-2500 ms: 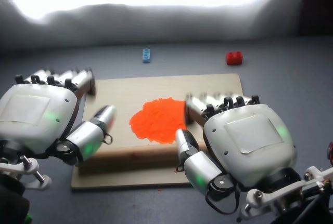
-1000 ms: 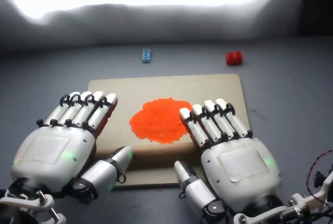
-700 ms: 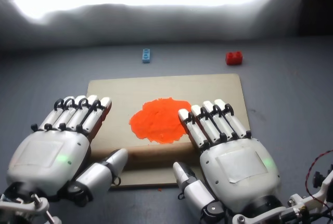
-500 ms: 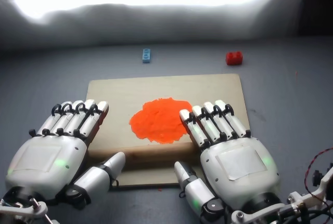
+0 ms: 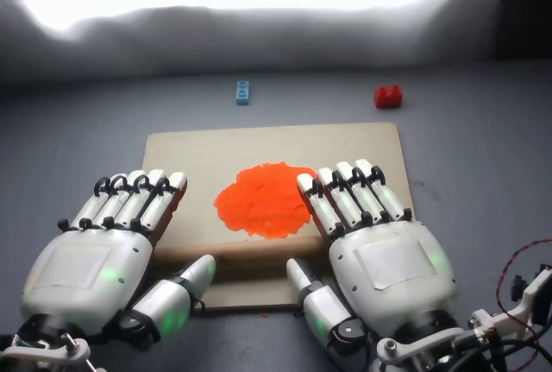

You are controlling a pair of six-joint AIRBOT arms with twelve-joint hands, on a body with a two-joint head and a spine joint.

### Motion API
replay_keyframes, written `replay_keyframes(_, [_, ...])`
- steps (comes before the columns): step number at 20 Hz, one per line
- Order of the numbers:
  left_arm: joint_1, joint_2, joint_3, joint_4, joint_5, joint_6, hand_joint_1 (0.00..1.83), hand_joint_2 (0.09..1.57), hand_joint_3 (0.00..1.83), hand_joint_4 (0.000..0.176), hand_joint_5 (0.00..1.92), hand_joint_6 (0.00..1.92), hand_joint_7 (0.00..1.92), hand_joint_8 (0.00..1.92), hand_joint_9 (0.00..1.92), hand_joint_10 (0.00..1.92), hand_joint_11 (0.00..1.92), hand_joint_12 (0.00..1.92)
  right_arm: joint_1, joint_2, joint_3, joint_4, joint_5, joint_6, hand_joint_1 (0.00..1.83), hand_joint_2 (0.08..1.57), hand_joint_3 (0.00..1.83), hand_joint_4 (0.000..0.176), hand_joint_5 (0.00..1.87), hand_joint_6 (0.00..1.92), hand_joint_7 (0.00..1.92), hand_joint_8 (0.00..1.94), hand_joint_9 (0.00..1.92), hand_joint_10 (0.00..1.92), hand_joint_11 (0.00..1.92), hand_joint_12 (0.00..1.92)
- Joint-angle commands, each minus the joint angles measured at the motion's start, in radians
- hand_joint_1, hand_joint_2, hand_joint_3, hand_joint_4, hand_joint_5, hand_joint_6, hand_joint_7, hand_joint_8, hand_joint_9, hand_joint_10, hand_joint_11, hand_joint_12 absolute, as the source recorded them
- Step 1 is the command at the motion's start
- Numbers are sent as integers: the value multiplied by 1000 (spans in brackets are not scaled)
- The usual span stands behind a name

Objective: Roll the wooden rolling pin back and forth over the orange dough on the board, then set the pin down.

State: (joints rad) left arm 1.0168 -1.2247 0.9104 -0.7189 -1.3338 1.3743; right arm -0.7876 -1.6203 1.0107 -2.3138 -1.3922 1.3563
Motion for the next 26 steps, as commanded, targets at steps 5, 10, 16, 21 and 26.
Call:
replay_keyframes(5, [-1, -15, 12, 48, -107, 4, 0, 1441, 3, 0, 24, 1, 9, 0, 0, 0, 0, 63, 8, -4, 8, -89, -81, -3, 0, 1504, 27, 0, 62, 17, 52, 5, 0, 0, 0, 0])
replay_keyframes(10, [-1, -31, 24, 47, -107, 7, 0, 1441, 2, 0, 26, 2, 3, 0, 0, 0, 3, 42, 0, -4, 12, -89, -75, -8, 0, 1501, 22, 0, 80, 23, 72, 13, 9, 4, 0, 0])
replay_keyframes(16, [0, -48, 39, 48, -107, 8, 0, 1440, 1, 0, 26, 2, 6, 0, 0, 0, 4, 55, -5, -4, 14, -88, -65, -11, 0, 1495, 16, 0, 74, 17, 64, 10, 3, 1, 0, 0])
replay_keyframes(21, [0, -51, 49, 48, -107, 10, 0, 1445, 2, 0, 35, 3, 13, 1, 0, 0, 0, 70, -11, -4, 19, -80, -55, -9, 0, 1491, 12, 0, 80, 19, 74, 11, 9, 4, 0, 0])
replay_keyframes(26, [-3, -56, 59, 47, -105, 7, 0, 1441, 0, 0, 25, 0, 19, 0, 3, 0, 0, 87, -12, -4, 21, -77, -51, -6, 0, 1497, 13, 0, 71, 13, 57, 2, 0, 0, 0, 0])
